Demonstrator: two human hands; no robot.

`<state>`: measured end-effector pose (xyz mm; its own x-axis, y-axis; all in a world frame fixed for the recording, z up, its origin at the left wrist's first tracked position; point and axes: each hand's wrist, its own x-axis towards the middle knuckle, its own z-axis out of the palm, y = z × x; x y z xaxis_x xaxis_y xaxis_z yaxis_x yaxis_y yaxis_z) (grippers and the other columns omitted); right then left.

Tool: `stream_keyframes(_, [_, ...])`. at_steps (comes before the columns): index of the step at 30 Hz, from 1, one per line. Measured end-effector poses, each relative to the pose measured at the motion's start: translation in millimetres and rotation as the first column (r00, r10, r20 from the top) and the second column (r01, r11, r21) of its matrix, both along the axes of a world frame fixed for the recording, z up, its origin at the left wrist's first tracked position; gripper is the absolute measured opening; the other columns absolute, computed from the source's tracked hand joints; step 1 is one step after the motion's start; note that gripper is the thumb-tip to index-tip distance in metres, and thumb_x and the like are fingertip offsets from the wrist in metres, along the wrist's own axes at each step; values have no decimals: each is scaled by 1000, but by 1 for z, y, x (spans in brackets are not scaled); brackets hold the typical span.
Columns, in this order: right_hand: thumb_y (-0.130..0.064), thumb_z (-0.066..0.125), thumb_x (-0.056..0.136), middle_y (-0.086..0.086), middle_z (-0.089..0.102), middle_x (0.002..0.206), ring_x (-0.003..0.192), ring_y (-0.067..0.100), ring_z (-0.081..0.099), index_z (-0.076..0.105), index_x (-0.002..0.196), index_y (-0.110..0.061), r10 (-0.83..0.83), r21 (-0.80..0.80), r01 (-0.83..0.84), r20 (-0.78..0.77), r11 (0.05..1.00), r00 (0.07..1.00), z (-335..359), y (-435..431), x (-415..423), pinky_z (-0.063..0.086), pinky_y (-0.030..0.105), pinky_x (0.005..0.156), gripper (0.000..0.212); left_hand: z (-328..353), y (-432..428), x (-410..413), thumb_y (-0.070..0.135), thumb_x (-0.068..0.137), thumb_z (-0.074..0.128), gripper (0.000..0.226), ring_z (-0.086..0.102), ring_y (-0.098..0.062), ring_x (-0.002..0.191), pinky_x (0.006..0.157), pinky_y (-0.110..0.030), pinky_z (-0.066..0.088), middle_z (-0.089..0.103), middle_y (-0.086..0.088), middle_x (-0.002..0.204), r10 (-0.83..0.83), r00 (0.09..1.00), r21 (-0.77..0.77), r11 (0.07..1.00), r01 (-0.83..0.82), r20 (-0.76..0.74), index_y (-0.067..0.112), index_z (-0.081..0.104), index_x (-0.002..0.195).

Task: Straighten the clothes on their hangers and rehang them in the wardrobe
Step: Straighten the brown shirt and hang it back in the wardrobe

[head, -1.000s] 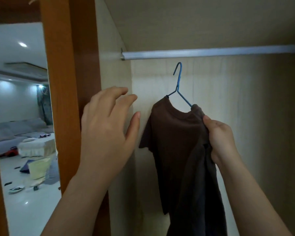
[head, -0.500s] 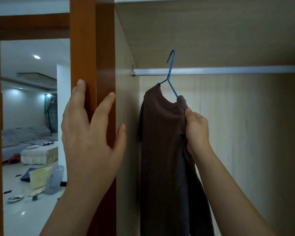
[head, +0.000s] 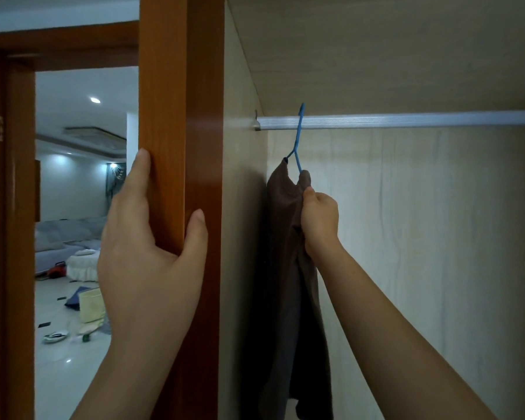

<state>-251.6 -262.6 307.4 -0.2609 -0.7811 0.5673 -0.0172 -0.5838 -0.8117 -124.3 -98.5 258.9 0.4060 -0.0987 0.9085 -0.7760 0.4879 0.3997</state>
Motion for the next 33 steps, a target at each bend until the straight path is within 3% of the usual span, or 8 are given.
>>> stream_keyframes(9, [-18,40,95,-4,38,57,47,4,39,37,60,-16,58,-120,-75,-137,990,989,-29,10,-2,32,8,41,35,-4,-4,2,38,81,52,68,39,-10,125,101,-46,43,30,23,128,11,999,-41,999,-9,34,34,22,141])
stream_keyframes(13, [-20,46,93,-5,48,79,64,2,48,48,89,-15,-27,-244,-62,-344,968,939,-46,22,-5,40,3,51,7,-3,-5,2,38,81,51,68,33,-3,124,103,-41,39,29,22,130,-10,999,-46,999,12,33,31,23,142])
stream_keyframes(15, [-22,50,92,-3,51,97,76,1,51,51,102,-15,-53,-261,-55,-390,964,919,-54,25,-9,42,2,60,12,-5,-4,3,38,82,51,67,32,-3,125,104,-38,38,29,21,130,-24,999,-44,999,25,33,29,23,142])
stream_keyframes(19, [-21,53,91,2,54,125,108,15,55,45,129,-13,93,-175,-179,-413,968,906,-74,42,-19,48,26,91,40,-9,0,4,36,84,52,66,33,-3,127,105,-37,38,30,21,133,-70,997,-19,997,71,28,29,23,142])
stream_keyframes(23, [-20,53,91,2,56,113,103,18,56,48,117,-15,169,-112,-242,-447,964,879,-104,67,-28,51,38,91,27,-25,9,1,33,85,52,67,32,-3,129,105,-30,35,30,19,136,-101,995,56,993,100,9,29,21,144])
stream_keyframes(26, [-22,56,89,-10,53,115,105,9,55,42,128,-20,230,-22,-263,-421,964,877,-134,82,-38,52,27,90,42,-47,19,0,34,84,55,71,30,-1,130,102,-15,29,28,18,139,-110,994,141,984,112,-21,26,18,145])
stream_keyframes(30, [-28,63,84,-20,54,106,98,3,57,40,127,-30,277,94,-263,-431,960,859,-186,100,-55,53,17,76,49,-86,37,-4,42,78,53,77,32,-8,132,106,-36,36,30,16,142,-137,990,294,945,142,-39,35,13,143])
stream_keyframes(33, [-30,66,82,-23,53,108,99,-3,55,40,123,-32,274,181,-214,-441,960,855,-231,118,-69,48,6,74,49,-123,52,-4,43,75,54,74,32,-11,133,104,-35,34,33,10,144,-134,988,397,905,153,-75,43,11,136])
